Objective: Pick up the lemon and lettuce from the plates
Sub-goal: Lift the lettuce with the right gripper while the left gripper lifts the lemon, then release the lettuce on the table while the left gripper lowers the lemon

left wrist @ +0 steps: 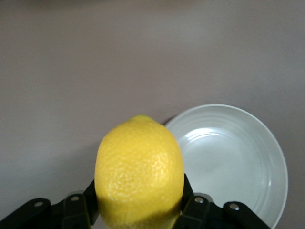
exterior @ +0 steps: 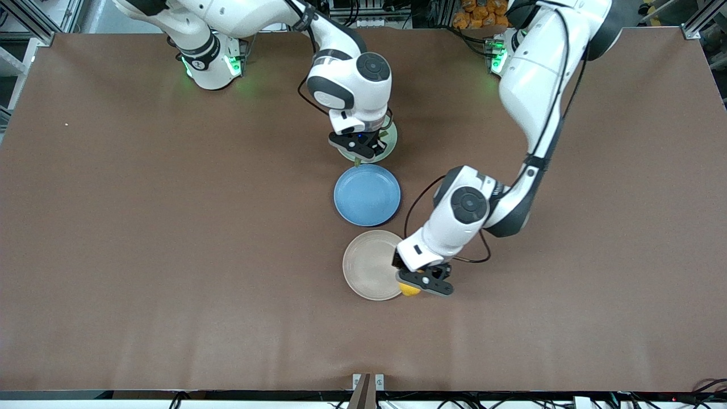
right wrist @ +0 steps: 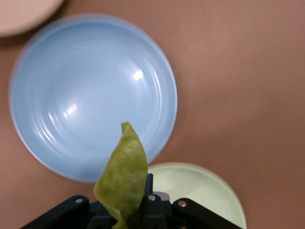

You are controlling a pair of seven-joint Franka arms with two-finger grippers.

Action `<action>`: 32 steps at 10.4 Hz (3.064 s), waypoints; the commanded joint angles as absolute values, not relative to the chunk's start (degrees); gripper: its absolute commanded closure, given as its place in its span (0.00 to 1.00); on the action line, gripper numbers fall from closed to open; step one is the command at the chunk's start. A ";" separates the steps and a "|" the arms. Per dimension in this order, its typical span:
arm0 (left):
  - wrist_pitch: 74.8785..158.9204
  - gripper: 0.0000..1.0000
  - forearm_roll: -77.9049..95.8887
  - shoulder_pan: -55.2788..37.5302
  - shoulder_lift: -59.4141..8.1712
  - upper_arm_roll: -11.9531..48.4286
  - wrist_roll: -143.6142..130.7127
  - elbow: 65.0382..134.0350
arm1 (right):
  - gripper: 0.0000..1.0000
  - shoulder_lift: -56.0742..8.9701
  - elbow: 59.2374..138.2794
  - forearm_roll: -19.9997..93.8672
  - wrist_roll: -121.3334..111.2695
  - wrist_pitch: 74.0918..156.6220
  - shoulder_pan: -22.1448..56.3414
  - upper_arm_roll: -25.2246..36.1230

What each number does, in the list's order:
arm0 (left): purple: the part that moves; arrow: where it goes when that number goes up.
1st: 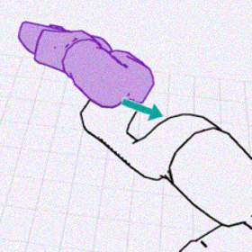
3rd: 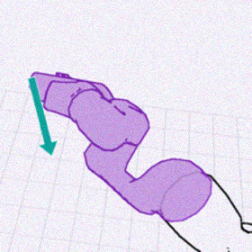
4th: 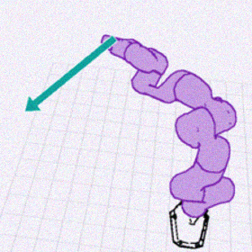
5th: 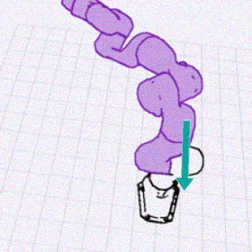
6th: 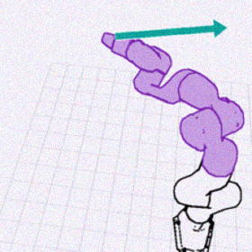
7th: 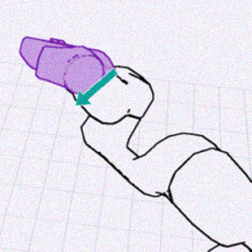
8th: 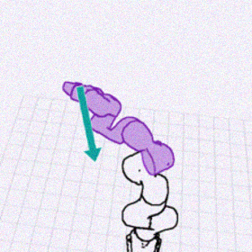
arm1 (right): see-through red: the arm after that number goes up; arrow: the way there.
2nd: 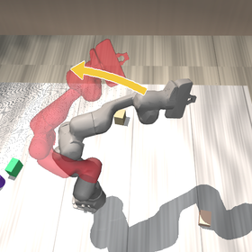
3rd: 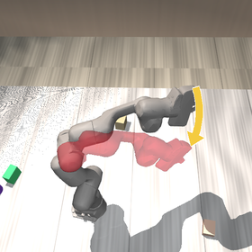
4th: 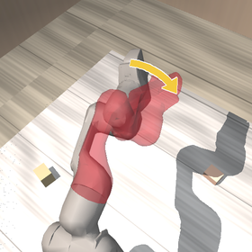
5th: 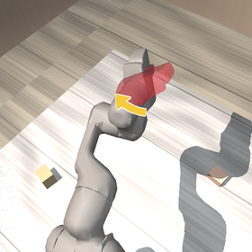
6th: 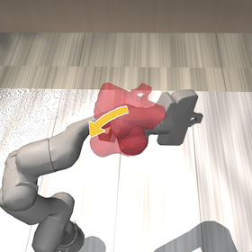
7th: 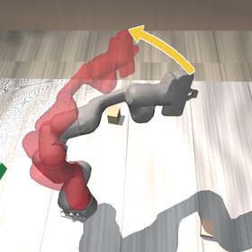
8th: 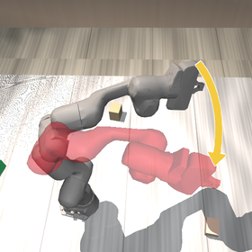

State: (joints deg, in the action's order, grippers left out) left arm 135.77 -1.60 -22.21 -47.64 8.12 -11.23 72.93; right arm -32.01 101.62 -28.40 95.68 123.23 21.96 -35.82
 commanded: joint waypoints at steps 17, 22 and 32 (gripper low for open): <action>108.90 0.74 -6.24 -4.49 -33.93 7.91 -9.93 83.48 | 1.00 -14.59 105.91 -11.08 32.90 114.96 -5.71 -25.06; 118.27 0.73 -8.88 -3.60 -23.66 7.82 -10.46 100.59 | 1.00 -16.52 106.17 -9.84 17.42 116.54 -7.46 -16.62; 138.31 0.71 -9.93 0.62 -21.88 7.82 -10.81 116.80 | 0.00 -20.57 106.79 -9.49 14.34 120.94 -8.53 -12.13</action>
State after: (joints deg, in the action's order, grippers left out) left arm 134.71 -7.99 -0.15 -22.83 7.40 -10.71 113.79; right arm -21.06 107.11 -10.76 16.68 121.41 -8.17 -12.23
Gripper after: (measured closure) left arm 0.366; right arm 0.718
